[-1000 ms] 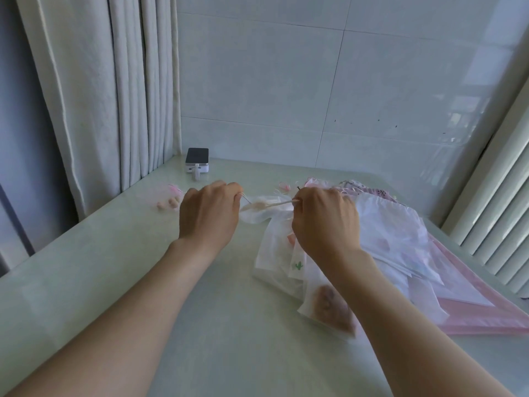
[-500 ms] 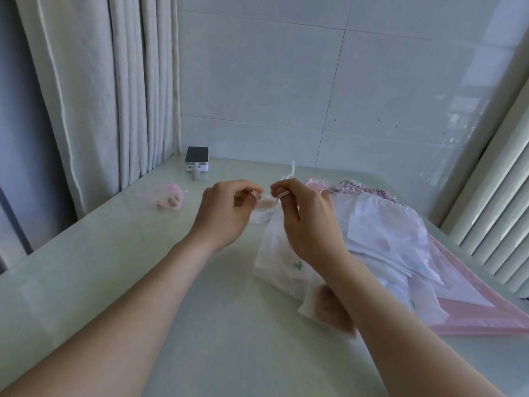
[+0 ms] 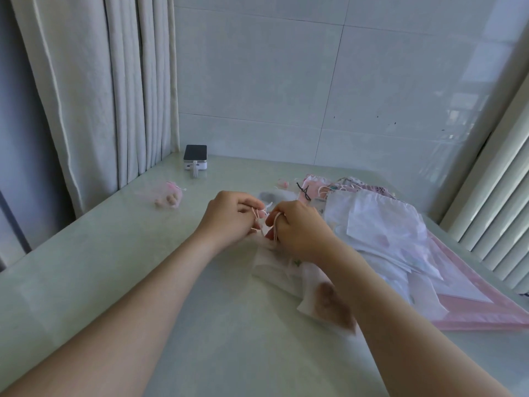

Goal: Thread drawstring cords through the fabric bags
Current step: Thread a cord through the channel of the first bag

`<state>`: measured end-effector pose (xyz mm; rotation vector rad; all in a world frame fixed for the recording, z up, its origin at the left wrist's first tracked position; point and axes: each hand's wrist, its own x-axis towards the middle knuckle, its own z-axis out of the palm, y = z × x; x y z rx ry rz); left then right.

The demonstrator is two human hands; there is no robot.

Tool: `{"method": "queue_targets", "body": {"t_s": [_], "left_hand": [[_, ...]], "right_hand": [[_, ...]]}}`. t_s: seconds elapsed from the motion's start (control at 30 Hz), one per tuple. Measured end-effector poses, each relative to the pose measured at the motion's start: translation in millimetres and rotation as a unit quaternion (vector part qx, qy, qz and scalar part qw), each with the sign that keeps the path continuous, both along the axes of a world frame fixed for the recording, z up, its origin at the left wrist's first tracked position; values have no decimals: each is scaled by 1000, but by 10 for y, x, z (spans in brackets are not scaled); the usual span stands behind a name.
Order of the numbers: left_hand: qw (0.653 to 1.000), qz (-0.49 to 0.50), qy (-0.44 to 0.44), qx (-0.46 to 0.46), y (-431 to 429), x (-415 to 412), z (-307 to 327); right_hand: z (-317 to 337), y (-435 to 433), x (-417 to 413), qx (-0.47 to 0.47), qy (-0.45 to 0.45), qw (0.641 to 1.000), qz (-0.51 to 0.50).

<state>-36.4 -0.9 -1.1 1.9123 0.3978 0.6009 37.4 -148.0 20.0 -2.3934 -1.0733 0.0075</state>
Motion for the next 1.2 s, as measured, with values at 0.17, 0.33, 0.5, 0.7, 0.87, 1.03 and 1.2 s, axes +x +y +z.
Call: {"method": "queue_targets", "body": {"t_s": [0.17, 0.33, 0.5, 0.7, 0.87, 1.03, 1.2], "left_hand": [[983, -13, -25, -181, -41, 20, 33], [968, 3, -48, -245, -20, 39, -8], [950, 22, -104, -292, -29, 71, 17], [927, -29, -132, -349, -67, 47, 116], [962, -81, -91, -245, -114, 12, 178], [988, -120, -46, -86, -228, -4, 168], [988, -150, -18, -35, -243, -38, 183]], "right_hand": [[17, -113, -31, 100, 163, 982, -1], [102, -116, -61, 276, 296, 914, -23], [185, -115, -71, 522, 508, 684, 33], [147, -82, -59, 516, 442, 734, 0], [65, -39, -94, 341, 269, 899, -64], [56, -24, -180, 263, 230, 936, -32], [100, -84, -144, 290, 290, 911, -52]]}}
